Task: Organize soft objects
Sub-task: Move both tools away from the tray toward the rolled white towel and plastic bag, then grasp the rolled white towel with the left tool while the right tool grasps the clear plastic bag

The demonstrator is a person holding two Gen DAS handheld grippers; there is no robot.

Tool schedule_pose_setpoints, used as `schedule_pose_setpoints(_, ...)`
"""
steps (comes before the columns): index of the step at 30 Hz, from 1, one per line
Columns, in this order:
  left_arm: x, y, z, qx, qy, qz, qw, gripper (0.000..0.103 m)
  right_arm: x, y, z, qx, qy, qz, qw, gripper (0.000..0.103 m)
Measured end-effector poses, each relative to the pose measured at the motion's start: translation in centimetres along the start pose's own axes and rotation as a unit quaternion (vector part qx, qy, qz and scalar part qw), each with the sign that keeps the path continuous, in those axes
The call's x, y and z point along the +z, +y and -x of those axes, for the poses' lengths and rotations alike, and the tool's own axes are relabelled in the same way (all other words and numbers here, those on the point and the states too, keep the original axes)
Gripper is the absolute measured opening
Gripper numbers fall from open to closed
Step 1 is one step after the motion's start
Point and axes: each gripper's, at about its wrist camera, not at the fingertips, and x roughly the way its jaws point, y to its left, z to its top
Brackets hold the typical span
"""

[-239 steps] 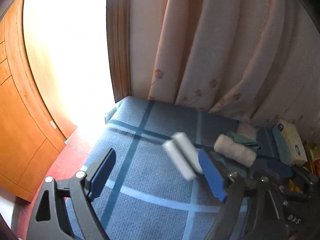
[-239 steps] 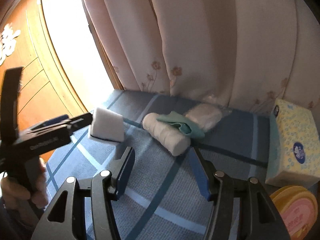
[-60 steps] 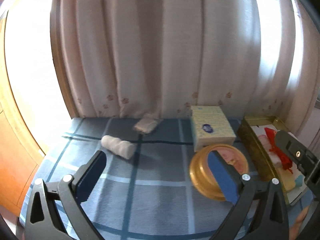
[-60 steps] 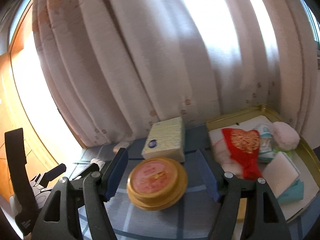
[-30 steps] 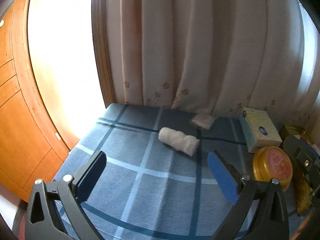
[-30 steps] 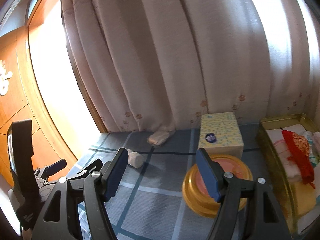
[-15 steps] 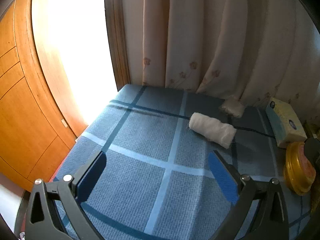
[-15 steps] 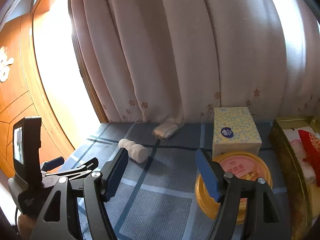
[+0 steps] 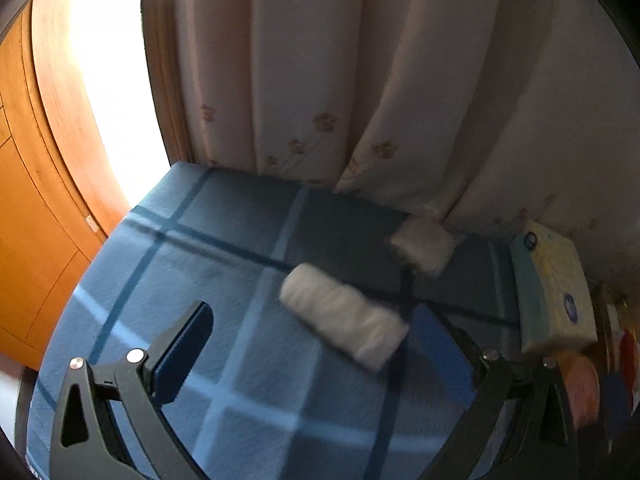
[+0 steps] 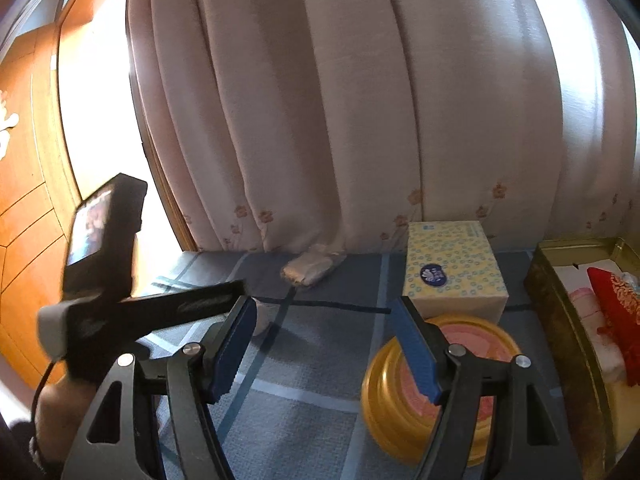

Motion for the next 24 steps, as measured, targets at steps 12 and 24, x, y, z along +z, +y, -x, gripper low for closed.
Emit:
schedule_pose_setpoints(12, -0.3, -1.5, -4.0, 0.002, 0.042, -0.050, 0.9979, 0.071, 0.0, -0.6, -1.1, -0.003, 0.015, 0.002, 1.000, 0.072)
schedule_pose_setpoints(24, 1.7, 3.9, -1.6, 0.066, -0.048, -0.052, 0.9953, 0.033, 3.1, 2.4, -5.7, 0.020, 0.048, -0.014, 0.999, 0.072)
